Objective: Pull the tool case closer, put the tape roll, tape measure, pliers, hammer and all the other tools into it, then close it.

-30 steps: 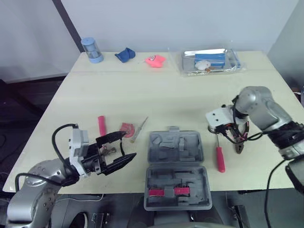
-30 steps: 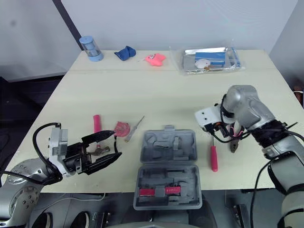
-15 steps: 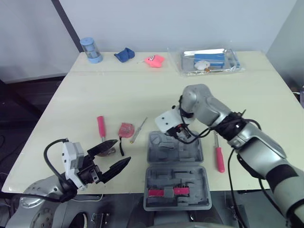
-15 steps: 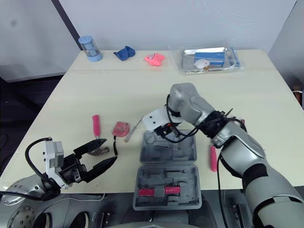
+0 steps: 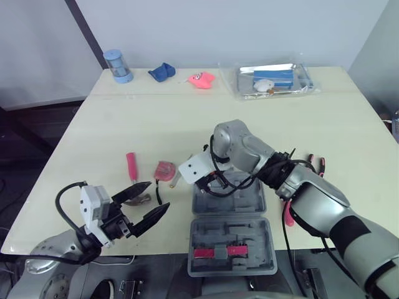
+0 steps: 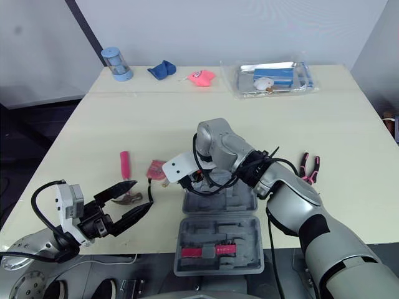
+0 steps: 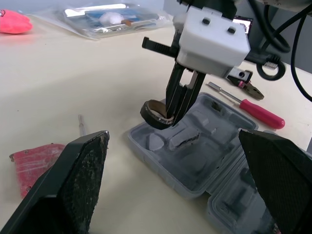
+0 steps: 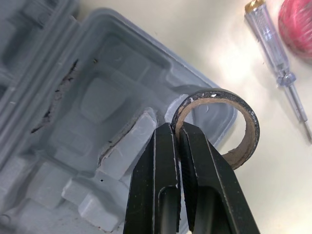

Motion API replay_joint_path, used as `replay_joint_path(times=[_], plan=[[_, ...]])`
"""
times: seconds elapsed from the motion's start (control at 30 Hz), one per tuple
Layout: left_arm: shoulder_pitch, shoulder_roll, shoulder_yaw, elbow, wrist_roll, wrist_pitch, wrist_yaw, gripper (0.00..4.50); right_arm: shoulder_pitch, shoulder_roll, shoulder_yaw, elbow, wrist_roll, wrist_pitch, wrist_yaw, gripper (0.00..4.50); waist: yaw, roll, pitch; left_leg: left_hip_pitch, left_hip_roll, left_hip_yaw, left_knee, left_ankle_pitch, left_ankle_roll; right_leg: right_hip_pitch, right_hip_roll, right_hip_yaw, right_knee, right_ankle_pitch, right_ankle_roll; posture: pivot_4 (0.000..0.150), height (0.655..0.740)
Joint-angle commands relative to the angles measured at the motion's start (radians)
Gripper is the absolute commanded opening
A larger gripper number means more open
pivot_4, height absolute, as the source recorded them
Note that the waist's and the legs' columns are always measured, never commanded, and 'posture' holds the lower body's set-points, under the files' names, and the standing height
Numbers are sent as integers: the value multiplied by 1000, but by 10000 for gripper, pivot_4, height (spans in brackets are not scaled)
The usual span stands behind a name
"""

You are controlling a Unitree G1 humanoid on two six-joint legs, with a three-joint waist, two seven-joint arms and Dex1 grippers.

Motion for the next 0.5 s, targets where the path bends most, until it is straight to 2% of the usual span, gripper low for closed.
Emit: replay_joint_path(times=[0.03,0.5], plan=[[2,11,28,-20,0,-12,3,45000,-12,23,-4,8,-6,-22,-22,449,0,0,0,0,0,0,0,0,0,0,0,0,0,0,0,1500,7400],[16,18,49,-16,8,-12,12,45000,5,42,5,55,-16,-48,-34,449,0,0,0,0,0,0,0,0,0,0,0,0,0,0,0,1500,7400]])
